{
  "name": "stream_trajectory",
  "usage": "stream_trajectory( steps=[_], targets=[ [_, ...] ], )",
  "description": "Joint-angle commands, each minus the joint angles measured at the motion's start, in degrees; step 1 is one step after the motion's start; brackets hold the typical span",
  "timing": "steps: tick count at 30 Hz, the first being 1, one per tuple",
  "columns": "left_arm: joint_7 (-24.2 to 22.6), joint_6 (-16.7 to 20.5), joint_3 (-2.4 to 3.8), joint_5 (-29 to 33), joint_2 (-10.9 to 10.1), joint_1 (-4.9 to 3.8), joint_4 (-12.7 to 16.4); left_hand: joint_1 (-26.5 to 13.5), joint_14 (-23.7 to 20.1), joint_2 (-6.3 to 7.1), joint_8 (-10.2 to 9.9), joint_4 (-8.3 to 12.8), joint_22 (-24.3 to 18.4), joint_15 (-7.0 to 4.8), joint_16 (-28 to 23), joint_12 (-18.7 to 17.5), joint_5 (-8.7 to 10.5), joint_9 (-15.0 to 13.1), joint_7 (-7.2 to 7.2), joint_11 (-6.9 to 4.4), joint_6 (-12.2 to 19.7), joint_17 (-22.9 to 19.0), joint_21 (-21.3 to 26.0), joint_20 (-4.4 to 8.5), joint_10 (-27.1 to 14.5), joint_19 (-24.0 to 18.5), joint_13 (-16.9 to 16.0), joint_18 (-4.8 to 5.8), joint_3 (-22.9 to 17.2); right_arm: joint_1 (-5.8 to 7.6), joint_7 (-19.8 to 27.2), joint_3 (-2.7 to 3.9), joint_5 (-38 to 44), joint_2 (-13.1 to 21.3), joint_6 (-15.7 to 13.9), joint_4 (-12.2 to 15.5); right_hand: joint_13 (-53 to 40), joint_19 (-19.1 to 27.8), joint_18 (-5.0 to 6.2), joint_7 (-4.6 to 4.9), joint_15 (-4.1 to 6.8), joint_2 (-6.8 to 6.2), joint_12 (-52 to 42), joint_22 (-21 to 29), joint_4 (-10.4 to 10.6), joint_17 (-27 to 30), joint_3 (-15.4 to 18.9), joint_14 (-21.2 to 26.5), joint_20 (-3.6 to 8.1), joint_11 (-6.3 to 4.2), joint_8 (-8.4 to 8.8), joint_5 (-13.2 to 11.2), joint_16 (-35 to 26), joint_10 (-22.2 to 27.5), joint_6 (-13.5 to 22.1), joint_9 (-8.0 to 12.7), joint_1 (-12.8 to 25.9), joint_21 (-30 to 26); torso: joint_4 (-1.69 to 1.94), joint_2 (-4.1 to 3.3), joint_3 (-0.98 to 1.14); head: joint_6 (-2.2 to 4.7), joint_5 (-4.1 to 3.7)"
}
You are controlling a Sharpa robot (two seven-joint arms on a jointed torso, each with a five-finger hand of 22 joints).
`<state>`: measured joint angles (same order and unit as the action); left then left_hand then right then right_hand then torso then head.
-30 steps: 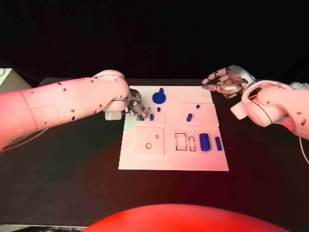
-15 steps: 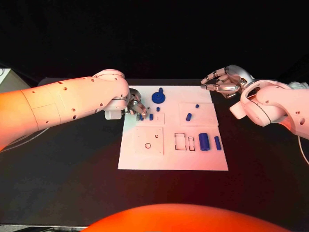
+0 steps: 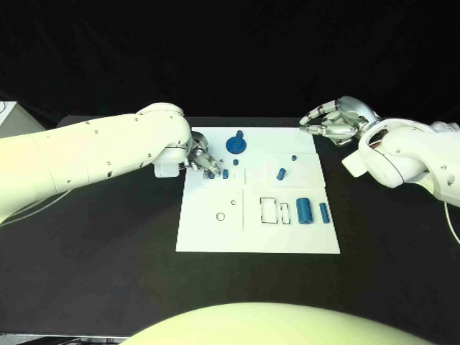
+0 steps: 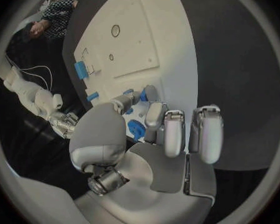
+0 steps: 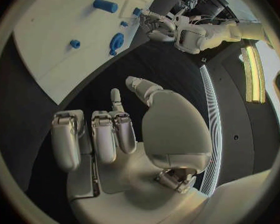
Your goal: Assemble the parts on the task board
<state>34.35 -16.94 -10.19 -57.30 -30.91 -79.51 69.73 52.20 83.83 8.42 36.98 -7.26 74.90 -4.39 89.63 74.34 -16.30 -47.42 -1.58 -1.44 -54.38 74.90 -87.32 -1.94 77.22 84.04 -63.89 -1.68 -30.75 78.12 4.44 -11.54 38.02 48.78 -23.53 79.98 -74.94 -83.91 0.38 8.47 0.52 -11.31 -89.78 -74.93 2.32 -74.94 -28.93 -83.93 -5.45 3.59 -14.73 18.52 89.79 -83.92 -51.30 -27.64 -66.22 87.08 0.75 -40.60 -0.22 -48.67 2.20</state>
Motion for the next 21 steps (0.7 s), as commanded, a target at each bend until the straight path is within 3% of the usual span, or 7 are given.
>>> stream_trajectory(
  steps=[1, 14, 17, 21],
  targets=[
    [0.91, -0.62, -0.54, -1.12, -0.21, 0.73, -0.34, 0.23, 6.17, 0.72, -0.23, -1.25, 11.13, -0.32, 0.37, 0.01, 2.29, 0.23, -0.58, -0.21, -0.10, 15.10, 0.09, 0.22, -0.10, 3.24, -0.13, 0.58, 1.75, -0.02, 0.50, 0.01, 0.13, 0.01, 0.79, 0.03, -15.06, -4.58, 0.45, 0.11, -0.26, -0.24, -0.22, -13.21, 0.22, -15.06, -0.04, -6.07, -0.22, 0.21, 0.25, 0.14, 0.21, -6.08, -0.18, -0.05, -0.03, -0.35, -0.05, -0.02, -0.02, 0.08, 0.11],
    [-0.42, 3.04, -0.48, -1.04, -1.37, 0.76, 0.49, 0.92, 6.17, 1.17, -0.02, -5.42, 11.31, -0.36, 0.37, 0.08, 4.14, 0.56, -0.54, -0.23, -0.31, 15.10, 0.01, 0.24, 0.05, 3.37, -0.43, 0.62, 5.47, -0.04, 0.56, 0.01, 0.11, 0.00, 0.87, -0.07, -15.06, -4.58, 0.45, 0.11, -0.26, -0.24, -0.22, -13.21, 0.22, -15.06, -0.04, -6.07, -0.22, 0.21, 0.25, 0.14, 0.21, -6.08, -0.18, -0.05, -0.03, -0.35, -0.08, -0.07, -0.01, 0.27, 0.14],
    [-0.83, 4.15, -0.45, -0.91, -1.72, 0.76, 0.81, 1.62, 6.17, 1.53, 0.12, -7.20, 11.25, -0.38, 0.37, -0.05, 7.24, 0.64, -0.52, -0.25, -0.22, 15.10, 0.07, 0.27, -0.04, 3.32, -0.34, 0.60, 7.12, -0.06, 0.58, 0.01, 0.11, -0.01, 0.87, -0.12, -15.06, -4.58, 0.45, 0.11, -0.26, -0.24, -0.22, -13.21, 0.22, -15.06, -0.04, -6.07, -0.22, 0.21, 0.25, 0.14, 0.21, -6.08, -0.18, -0.05, -0.03, -0.35, -0.08, -0.02, -0.01, 0.20, 0.17],
    [-1.64, 6.18, -0.13, -0.49, -2.52, 0.77, 1.50, 1.91, 6.17, 1.49, 0.20, -8.24, 11.21, -0.39, 0.37, -0.16, 7.60, 0.68, -0.53, -0.25, -0.16, 15.10, 0.11, 0.28, -0.13, 3.29, -0.21, 0.59, 7.82, -0.12, 0.62, 0.01, 0.09, -0.03, 0.85, -0.23, -15.06, -4.58, 0.45, 0.11, -0.26, -0.24, -0.22, -13.21, 0.22, -15.06, -0.04, -6.07, -0.22, 0.21, 0.25, 0.14, 0.21, -6.08, -0.18, -0.05, -0.03, -0.35, -0.07, 0.00, -0.01, 0.26, 0.11]
  ],
)
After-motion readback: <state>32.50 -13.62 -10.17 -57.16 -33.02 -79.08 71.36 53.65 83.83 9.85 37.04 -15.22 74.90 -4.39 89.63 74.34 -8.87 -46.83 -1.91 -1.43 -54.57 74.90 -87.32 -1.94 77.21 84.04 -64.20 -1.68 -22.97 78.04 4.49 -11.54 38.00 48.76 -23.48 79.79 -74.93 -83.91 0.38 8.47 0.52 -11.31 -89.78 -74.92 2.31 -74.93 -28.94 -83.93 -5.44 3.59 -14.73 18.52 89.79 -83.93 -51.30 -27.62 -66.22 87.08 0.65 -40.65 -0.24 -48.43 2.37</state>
